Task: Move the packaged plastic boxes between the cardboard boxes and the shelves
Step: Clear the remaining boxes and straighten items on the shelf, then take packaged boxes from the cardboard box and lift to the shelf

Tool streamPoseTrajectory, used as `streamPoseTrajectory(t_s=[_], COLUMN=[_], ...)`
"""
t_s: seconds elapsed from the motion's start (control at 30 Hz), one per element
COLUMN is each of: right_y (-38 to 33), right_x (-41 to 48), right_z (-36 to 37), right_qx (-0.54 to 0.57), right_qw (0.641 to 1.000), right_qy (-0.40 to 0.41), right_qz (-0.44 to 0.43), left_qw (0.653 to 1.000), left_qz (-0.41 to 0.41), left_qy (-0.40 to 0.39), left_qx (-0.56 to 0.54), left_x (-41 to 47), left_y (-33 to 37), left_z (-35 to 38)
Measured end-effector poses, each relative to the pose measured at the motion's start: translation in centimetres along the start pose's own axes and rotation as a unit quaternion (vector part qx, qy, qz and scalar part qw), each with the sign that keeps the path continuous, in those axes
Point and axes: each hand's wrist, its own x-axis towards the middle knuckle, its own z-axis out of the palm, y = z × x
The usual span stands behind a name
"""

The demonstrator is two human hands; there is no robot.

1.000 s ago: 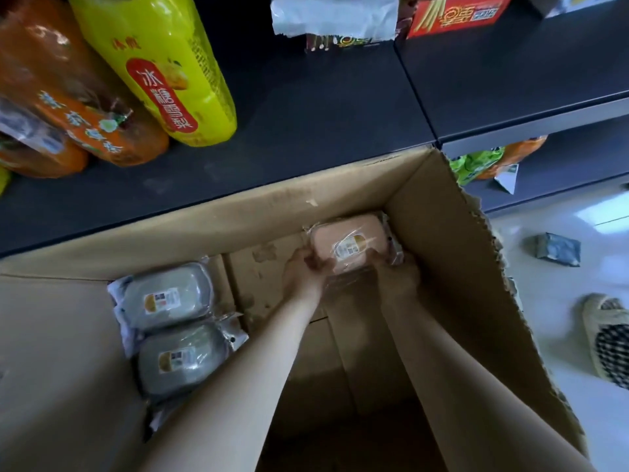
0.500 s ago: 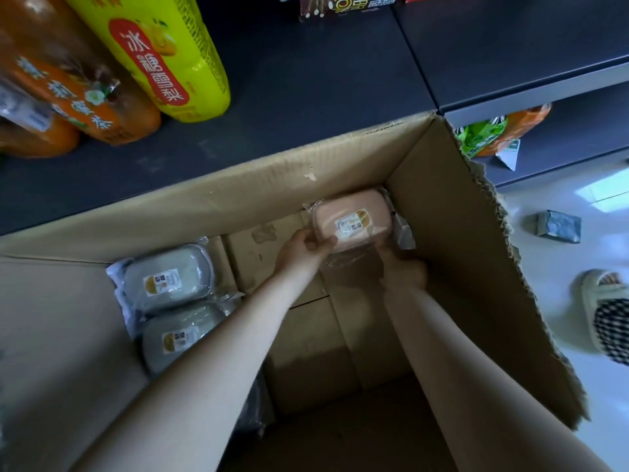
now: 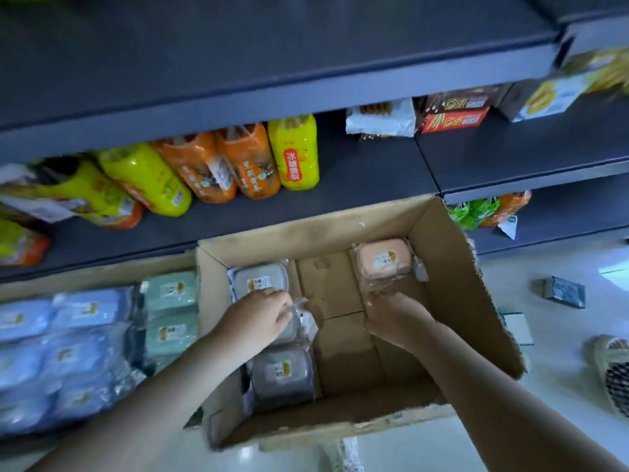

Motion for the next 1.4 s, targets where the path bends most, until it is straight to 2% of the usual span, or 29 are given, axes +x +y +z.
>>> streamPoseTrajectory(t_s=[0.13, 0.2, 0.27, 0.37, 0.57, 0.7, 0.8, 1.0, 1.4], right_y=[-3.9, -6.1, -8.3, -11.2, -15.7, -17.7, -18.5, -17.8, -16.7], right_x=[-7.0, -10.9, -15.3, -22.6, -36.7, -43.8, -47.8, -52.4, -50.5], right_z=[-3.0, -4.0, -5.0, -6.7, -12.3, -16.6, -19.7, -25.5, -37.6], right_qx=[-0.113, -0.162, -0.206, -0.247, -0.26, -0.229, -0.246, -0.267, -0.26], right_qw=[0.99, 0.976, 0.954, 0.927, 0.924, 0.913, 0.893, 0.857, 0.832], right_qy=[0.067, 0.114, 0.184, 0.244, 0.261, 0.323, 0.36, 0.424, 0.463], right_qz=[-0.055, -0.09, -0.116, -0.139, -0.108, -0.096, -0.11, -0.119, -0.159], left_qw=[0.979, 0.968, 0.964, 0.96, 0.958, 0.946, 0.929, 0.905, 0.896], left_qz=[0.036, 0.037, 0.051, 0.048, 0.067, 0.083, 0.093, 0.049, -0.038], left_qy=[0.012, 0.034, 0.066, 0.114, 0.149, 0.225, 0.27, 0.321, 0.35], left_qx=[0.198, 0.245, 0.253, 0.252, 0.236, 0.219, 0.236, 0.273, 0.269], left_x=[-6.6, -10.3, -14.5, -22.2, -35.9, -41.3, -43.7, -45.3, -41.7], left_y=[0.0, 0.2, 0.4, 1.0, 3.8, 7.2, 9.1, 11.7, 13.5], left_z=[-4.8, -7.4, -10.2, -14.4, -22.0, -27.6, -31.4, -36.7, -45.6])
